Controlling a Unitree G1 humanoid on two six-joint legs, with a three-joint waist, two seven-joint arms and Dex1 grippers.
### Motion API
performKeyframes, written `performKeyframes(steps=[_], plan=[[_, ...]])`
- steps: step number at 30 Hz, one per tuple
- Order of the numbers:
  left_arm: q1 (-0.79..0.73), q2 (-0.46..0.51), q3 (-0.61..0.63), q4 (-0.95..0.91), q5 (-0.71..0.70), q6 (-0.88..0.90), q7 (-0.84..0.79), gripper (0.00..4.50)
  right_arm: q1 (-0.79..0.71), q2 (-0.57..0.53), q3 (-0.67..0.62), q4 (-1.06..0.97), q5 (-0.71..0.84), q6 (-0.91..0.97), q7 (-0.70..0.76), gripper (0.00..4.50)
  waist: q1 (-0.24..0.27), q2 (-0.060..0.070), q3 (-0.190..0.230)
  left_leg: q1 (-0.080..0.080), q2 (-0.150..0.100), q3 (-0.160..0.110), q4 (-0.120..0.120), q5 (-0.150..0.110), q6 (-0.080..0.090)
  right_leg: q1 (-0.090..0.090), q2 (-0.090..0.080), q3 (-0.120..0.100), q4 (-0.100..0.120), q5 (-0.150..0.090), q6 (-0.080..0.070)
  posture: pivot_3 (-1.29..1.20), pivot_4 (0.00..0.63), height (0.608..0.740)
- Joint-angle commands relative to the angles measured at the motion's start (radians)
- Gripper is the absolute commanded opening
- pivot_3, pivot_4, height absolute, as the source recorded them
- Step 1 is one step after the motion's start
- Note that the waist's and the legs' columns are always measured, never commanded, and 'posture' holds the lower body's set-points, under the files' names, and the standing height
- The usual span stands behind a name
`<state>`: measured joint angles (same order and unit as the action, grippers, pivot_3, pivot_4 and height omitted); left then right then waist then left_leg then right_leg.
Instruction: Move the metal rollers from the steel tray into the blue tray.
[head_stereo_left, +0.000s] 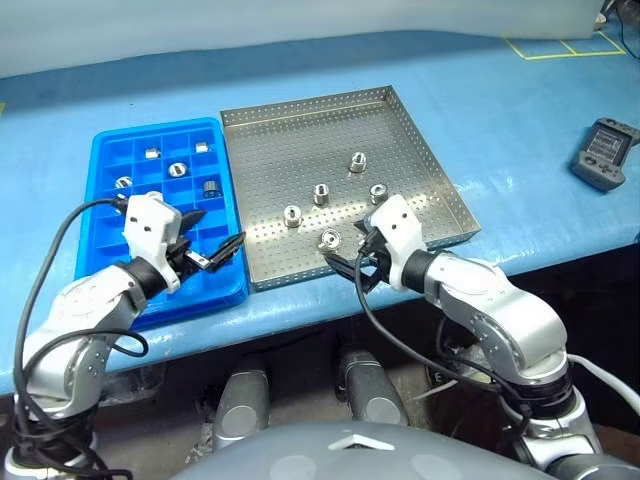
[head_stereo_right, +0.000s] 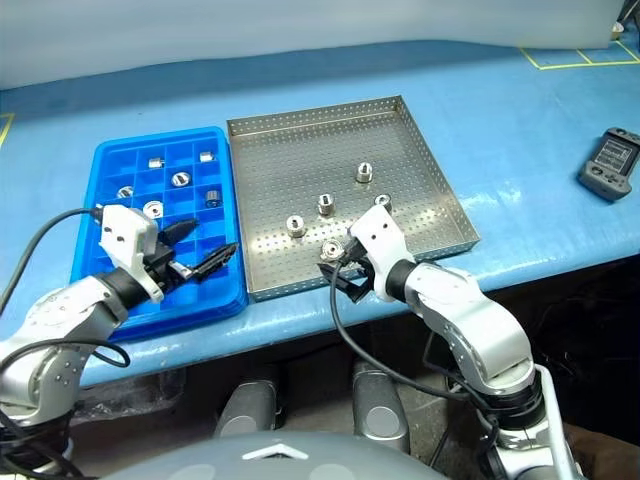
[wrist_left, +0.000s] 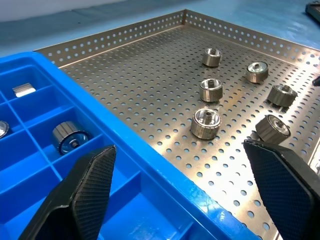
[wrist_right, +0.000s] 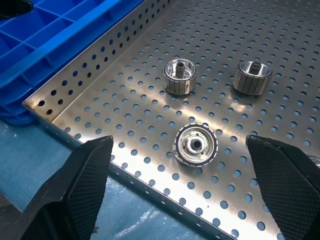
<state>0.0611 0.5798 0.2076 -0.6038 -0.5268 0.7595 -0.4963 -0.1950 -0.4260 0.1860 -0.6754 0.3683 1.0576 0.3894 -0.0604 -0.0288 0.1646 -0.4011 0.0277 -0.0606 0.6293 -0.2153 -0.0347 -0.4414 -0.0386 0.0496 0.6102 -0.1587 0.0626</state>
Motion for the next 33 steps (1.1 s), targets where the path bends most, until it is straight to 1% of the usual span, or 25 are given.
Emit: performKeyframes(steps=[1, 10, 33], plan=[[-0.019, 0.019, -0.014, -0.017, 0.015, -0.017, -0.002, 4.46, 0.001, 0.000, -0.014, -0.040, -0.001, 0.006, -0.022, 4.50, -0.002, 0.000, 0.000, 0.000, 0.000, 0.000, 0.000, 0.000, 0.000, 0.000, 0.000, 0.000, 0.000, 0.000, 0.000, -0.02, 0.150, 0.740], [-0.014, 0.015, -0.038, -0.012, 0.034, -0.022, 0.016, 4.46, -0.014, 0.002, -0.015, -0.019, -0.031, 0.032, -0.087, 4.50, -0.003, 0.000, 0.000, 0.000, 0.000, 0.001, 0.000, 0.000, 0.000, 0.000, 0.000, 0.000, 0.000, 0.000, 0.000, -0.03, 0.150, 0.740], [-0.008, -0.004, -0.041, -0.010, 0.055, -0.030, 0.028, 4.46, -0.032, 0.013, 0.007, 0.006, -0.051, 0.058, -0.102, 4.50, -0.003, 0.000, 0.000, 0.000, 0.000, 0.001, 0.000, 0.000, 0.000, 0.000, 0.000, 0.000, 0.000, 0.000, 0.000, -0.02, 0.150, 0.740]])
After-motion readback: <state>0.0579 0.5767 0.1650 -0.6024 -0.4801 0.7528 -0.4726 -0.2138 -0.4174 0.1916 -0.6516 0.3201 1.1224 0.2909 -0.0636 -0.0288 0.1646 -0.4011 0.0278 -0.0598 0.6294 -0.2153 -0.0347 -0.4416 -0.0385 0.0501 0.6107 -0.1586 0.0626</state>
